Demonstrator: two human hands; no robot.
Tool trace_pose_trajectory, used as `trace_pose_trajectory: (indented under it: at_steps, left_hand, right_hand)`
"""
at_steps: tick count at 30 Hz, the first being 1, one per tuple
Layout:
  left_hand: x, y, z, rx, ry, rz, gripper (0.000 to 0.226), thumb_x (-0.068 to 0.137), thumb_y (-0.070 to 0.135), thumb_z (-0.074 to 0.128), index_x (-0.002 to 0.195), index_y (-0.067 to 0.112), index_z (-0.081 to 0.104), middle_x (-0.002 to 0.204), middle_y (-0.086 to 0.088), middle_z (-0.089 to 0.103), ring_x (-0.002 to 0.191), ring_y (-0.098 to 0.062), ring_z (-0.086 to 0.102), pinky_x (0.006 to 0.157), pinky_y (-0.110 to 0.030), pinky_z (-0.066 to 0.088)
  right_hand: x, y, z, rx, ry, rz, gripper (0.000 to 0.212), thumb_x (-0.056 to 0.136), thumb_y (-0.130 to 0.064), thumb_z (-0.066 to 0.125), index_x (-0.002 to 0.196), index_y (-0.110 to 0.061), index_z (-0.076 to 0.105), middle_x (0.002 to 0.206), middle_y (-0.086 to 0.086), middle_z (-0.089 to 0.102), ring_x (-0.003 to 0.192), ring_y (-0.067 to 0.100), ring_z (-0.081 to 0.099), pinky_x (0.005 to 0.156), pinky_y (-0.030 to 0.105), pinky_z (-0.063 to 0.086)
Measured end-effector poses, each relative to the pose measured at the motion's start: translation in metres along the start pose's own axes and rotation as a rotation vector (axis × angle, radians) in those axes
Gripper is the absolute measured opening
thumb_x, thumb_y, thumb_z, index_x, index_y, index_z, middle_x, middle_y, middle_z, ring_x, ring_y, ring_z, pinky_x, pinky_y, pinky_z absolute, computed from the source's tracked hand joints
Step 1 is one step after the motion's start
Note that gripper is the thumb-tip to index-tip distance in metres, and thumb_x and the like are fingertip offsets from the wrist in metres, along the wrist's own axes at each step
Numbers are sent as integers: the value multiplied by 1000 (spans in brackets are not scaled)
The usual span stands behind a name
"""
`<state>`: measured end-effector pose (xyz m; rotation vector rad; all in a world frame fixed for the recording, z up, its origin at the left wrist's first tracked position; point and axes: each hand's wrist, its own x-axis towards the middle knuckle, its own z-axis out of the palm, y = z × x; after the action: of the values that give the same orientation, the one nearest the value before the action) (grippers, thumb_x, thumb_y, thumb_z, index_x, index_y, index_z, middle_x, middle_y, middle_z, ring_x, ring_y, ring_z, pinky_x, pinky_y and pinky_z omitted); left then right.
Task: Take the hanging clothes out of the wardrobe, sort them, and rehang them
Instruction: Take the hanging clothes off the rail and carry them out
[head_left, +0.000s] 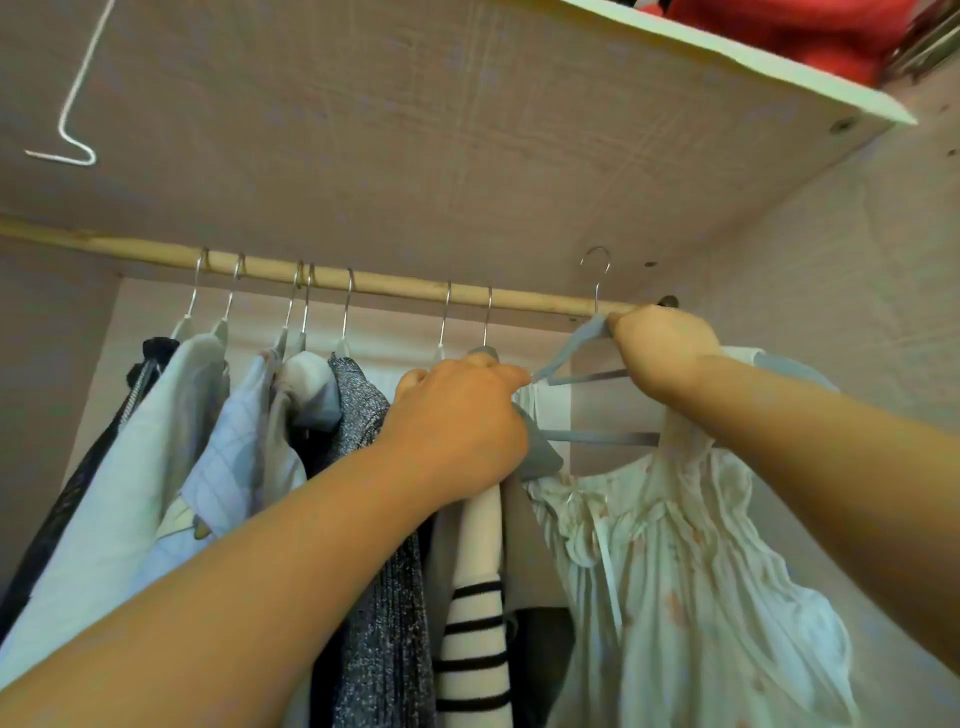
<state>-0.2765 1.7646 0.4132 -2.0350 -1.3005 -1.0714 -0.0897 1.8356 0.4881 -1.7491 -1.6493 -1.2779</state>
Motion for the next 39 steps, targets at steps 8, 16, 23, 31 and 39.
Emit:
trace_pose_trajectory:
  at_steps: [8, 16, 23, 31, 39]
  left_hand:
    - [-7, 6, 1, -19, 16, 30, 39, 98, 30, 38, 137, 30, 44, 142, 0, 42, 129, -22, 38, 105, -35, 28]
    - [-20, 28, 0, 33, 42, 99, 40, 94, 41, 44, 133, 32, 46, 138, 4, 47, 130, -23, 35, 112, -44, 11]
    - [-48, 73, 6, 7, 83, 245, 41, 95, 37, 42, 134, 24, 43, 135, 3, 45, 130, -19, 34, 114, -43, -4]
    - [-88, 119, 11, -227, 6, 242, 70, 93, 50, 44, 148, 21, 12, 148, 1, 28, 137, -20, 24, 116, -41, 6]
    - [-150, 167, -32, -438, -1, 135, 91, 84, 58, 51, 150, 21, 0, 152, 1, 25, 137, -18, 25, 115, -36, 15]
  right_hand:
    - [-62, 12, 7, -35, -135, -17, 43, 89, 3, 47, 128, -13, 50, 110, 8, 60, 97, 29, 61, 66, 32, 41]
    - [-122, 32, -17, -78, -68, -59, 34, 92, -7, 49, 124, -18, 46, 80, 1, 45, 72, 26, 51, 56, 32, 35]
    - [-182, 53, -59, -144, -69, 29, 36, 92, -12, 48, 125, -24, 39, 67, -7, 26, 64, 21, 43, 53, 31, 34]
    - [-246, 66, -125, -113, -55, 50, 40, 96, -21, 43, 134, -31, 36, 87, 0, 48, 80, 28, 56, 58, 31, 38]
    - [-323, 78, -208, -6, -56, 24, 40, 97, -22, 42, 136, -30, 36, 87, -2, 43, 86, 26, 55, 60, 30, 39]
